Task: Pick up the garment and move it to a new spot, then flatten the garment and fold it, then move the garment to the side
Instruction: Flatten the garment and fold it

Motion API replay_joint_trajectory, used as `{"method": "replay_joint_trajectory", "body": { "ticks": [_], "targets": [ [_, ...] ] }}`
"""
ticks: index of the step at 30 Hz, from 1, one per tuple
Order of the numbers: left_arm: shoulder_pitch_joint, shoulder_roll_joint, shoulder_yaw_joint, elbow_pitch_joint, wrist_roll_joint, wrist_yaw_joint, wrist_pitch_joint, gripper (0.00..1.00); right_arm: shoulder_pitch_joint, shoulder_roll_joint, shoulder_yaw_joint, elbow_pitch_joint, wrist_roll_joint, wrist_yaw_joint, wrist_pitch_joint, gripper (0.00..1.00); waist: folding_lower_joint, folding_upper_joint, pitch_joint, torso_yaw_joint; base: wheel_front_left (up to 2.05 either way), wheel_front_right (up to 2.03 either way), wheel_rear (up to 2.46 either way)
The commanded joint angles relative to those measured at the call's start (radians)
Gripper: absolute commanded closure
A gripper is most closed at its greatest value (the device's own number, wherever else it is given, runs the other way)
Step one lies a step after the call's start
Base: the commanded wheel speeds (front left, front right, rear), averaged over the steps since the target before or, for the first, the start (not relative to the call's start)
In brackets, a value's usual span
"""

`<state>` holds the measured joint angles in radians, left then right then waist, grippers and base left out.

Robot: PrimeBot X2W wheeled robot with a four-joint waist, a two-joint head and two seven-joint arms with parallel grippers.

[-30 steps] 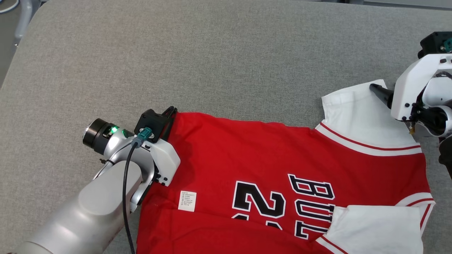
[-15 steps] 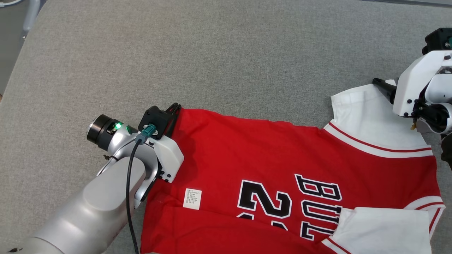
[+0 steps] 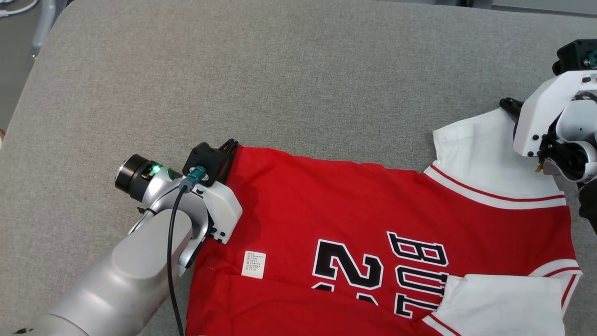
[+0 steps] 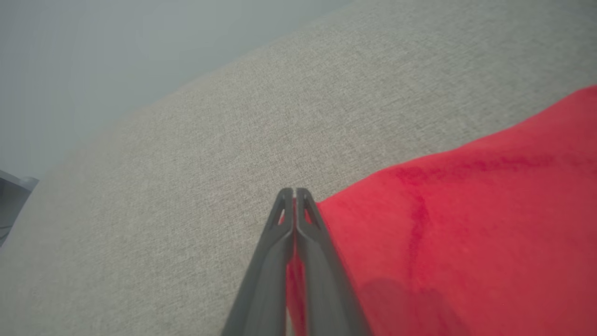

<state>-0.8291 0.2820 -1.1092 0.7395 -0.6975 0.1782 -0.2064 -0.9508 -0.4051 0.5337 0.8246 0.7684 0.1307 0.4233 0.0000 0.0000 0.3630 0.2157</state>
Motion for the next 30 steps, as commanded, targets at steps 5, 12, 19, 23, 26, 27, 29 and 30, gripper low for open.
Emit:
{"method": "replay_joint_trajectory", "body": {
  "ticks": [5, 12, 19, 23, 26, 27, 29, 30],
  "targets": [
    [0.009, 0.013, 0.005, 0.013, -0.011, 0.005, -0.012, 1.0, 0.039, -0.021, 0.044, -0.058, 0.034, 0.0, -0.123, 1.0, 0.0, 0.0, -0.026, -0.02, 0.0, 0.0, 0.0],
    [0.012, 0.024, 0.007, 0.017, -0.02, 0.007, -0.014, 1.0, 0.066, -0.059, 0.108, -0.118, 0.072, 0.0, -0.228, 1.0, 0.0, 0.0, -0.043, -0.043, 0.0, 0.0, 0.0],
    [0.024, 0.042, 0.007, 0.016, -0.026, 0.011, -0.013, 1.0, 0.095, -0.086, 0.148, -0.161, 0.117, 0.0, -0.292, 1.0, 0.0, 0.0, -0.075, -0.065, 0.0, 0.0, 0.0],
    [0.028, 0.048, 0.007, 0.012, -0.028, 0.015, -0.012, 1.0, 0.11, -0.095, 0.164, -0.182, 0.136, 0.0, -0.306, 1.0, 0.0, 0.0, -0.091, -0.076, 0.0, 0.0, 0.0],
    [0.039, 0.058, 0.006, 0.004, -0.032, 0.021, -0.008, 1.0, 0.129, -0.105, 0.169, -0.219, 0.168, 0.0, -0.328, 1.0, 0.0, 0.0, -0.107, -0.086, 0.0, 0.0, 0.0],
    [0.039, 0.058, 0.006, 0.004, -0.032, 0.021, -0.008, 1.0, 0.129, -0.105, 0.169, -0.219, 0.168, 0.0, -0.328, 1.0, 0.0, 0.0, -0.107, -0.086, 0.0, 0.0, 0.0],
    [0.043, 0.064, 0.005, -0.005, -0.033, 0.025, -0.007, 1.0, 0.151, -0.118, 0.171, -0.251, 0.193, 0.0, -0.337, 1.0, 0.0, 0.0, -0.12, -0.091, 0.0, 0.0, 0.0],
    [0.043, 0.066, 0.005, -0.007, -0.035, 0.026, -0.006, 1.0, 0.16, -0.123, 0.172, -0.261, 0.201, 0.0, -0.338, 1.0, 0.0, 0.0, -0.125, -0.093, 0.0, 0.0, 0.0]
  ]
}}
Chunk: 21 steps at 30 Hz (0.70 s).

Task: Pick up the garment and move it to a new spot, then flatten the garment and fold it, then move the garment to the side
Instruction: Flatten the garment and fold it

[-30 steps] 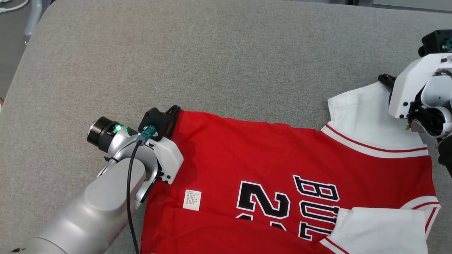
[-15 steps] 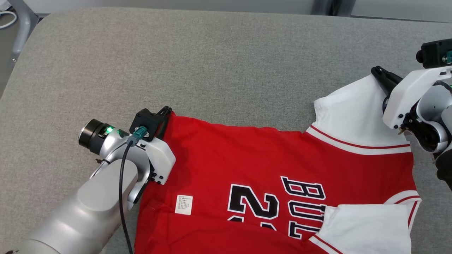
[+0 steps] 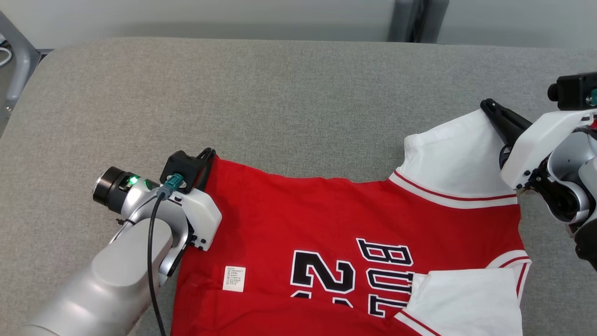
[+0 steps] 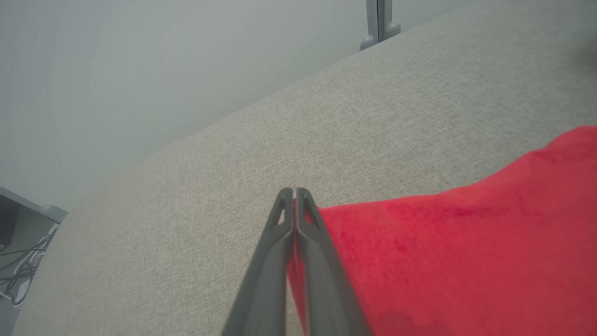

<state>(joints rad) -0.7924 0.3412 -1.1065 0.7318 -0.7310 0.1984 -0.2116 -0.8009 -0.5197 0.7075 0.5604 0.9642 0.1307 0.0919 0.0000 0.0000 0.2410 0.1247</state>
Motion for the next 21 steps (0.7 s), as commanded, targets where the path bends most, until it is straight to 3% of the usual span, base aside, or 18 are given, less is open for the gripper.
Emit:
{"method": "replay_joint_trajectory", "body": {
  "ticks": [1, 21],
  "targets": [
    [0.006, 0.007, 0.003, 0.001, -0.002, 0.005, -0.001, 1.0, 0.01, -0.008, -0.002, 0.003, 0.005, 0.0, -0.006, 1.0, 0.0, 0.0, -0.003, -0.002, 0.0, 0.0, 0.0],
    [0.138, 0.117, -0.028, -0.126, -0.028, 0.032, 0.031, 1.0, 0.234, -0.076, -0.028, -0.235, 0.185, 0.0, 0.102, 1.0, 0.0, 0.0, -0.158, -0.04, 0.0, 0.0, 0.0]
  ]
}}
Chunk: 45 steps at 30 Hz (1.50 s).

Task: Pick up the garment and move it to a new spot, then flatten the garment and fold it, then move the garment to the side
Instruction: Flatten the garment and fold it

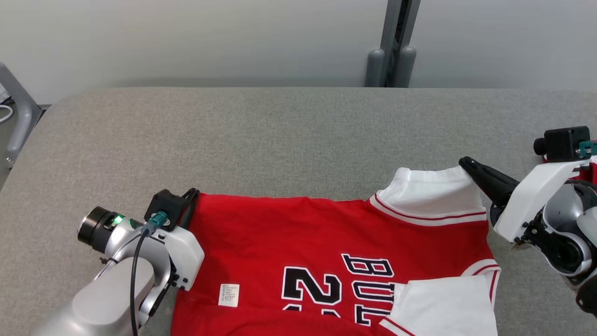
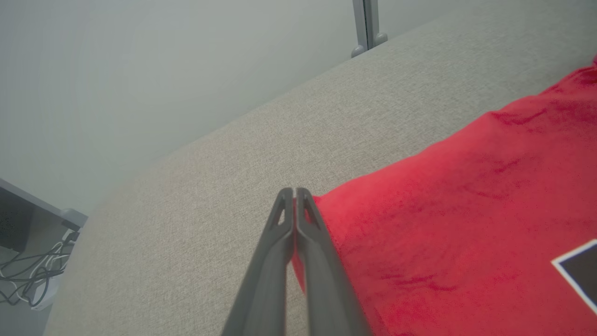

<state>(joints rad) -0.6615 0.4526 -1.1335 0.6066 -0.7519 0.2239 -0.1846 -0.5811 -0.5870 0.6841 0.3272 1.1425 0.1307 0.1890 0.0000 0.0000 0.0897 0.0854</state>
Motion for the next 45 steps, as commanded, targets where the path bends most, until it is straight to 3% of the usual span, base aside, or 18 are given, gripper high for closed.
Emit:
{"method": "replay_joint_trajectory", "body": {
  "ticks": [1, 16, 25, 35, 45],
  "targets": [
    [0.014, 0.015, -0.004, -0.011, -0.006, 0.006, 0.005, 1.0, 0.025, -0.011, -0.009, -0.012, 0.018, 0.0, 0.019, 1.0, 0.0, 0.0, -0.013, -0.001, 0.0, 0.0, 0.0],
    [0.092, 0.117, -0.063, -0.139, 0.017, 0.003, 0.048, 1.0, 0.174, -0.047, -0.084, -0.126, 0.146, 0.0, 0.224, 1.0, 0.0, 0.0, -0.077, -0.013, 0.0, 0.0, 0.0],
    [0.125, 0.176, -0.084, -0.193, 0.021, -0.001, 0.072, 1.0, 0.248, -0.052, -0.15, -0.158, 0.136, 0.0, 0.293, 1.0, 0.0, 0.0, -0.083, -0.022, 0.0, 0.0, 0.0],
    [0.137, 0.21, -0.093, -0.244, 0.031, 0.017, 0.097, 1.0, 0.31, -0.048, -0.207, -0.19, 0.073, 0.0, 0.32, 1.0, 0.0, 0.0, -0.067, -0.024, 0.0, 0.0, 0.0],
    [0.161, 0.251, -0.113, -0.3, 0.051, 0.008, 0.145, 1.0, 0.388, -0.03, -0.26, -0.231, 0.069, 0.0, 0.368, 1.0, 0.0, 0.0, -0.059, -0.027, 0.0, 0.0, 0.0]
  ]
}}
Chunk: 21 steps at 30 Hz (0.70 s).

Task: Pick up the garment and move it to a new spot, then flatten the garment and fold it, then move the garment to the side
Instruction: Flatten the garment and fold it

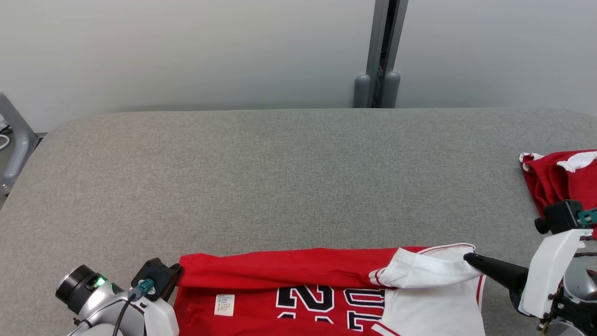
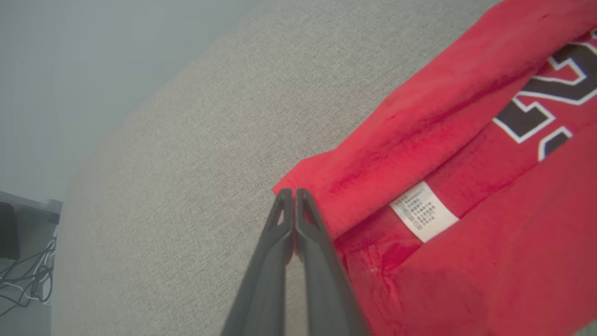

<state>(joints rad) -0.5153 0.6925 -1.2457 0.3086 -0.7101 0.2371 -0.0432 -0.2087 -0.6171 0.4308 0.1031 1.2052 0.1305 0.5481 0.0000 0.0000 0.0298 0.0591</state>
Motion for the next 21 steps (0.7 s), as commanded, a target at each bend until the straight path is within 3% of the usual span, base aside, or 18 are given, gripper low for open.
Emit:
{"method": "replay_joint_trajectory", "body": {
  "ticks": [1, 21],
  "targets": [
    [0.017, 0.014, -0.003, -0.009, 0.012, -0.007, 0.008, 1.0, 0.023, 0.002, -0.012, -0.01, 0.01, 0.0, 0.019, 1.0, 0.0, 0.0, 0.002, -0.002, 0.0, 0.0, 0.0],
    [0.033, 0.057, -0.018, -0.072, 0.052, -0.015, 0.068, 1.0, 0.12, 0.022, -0.093, -0.073, -0.036, 0.0, 0.215, 1.0, 0.0, 0.0, 0.017, -0.006, 0.0, 0.0, 0.0]
  ]
}}
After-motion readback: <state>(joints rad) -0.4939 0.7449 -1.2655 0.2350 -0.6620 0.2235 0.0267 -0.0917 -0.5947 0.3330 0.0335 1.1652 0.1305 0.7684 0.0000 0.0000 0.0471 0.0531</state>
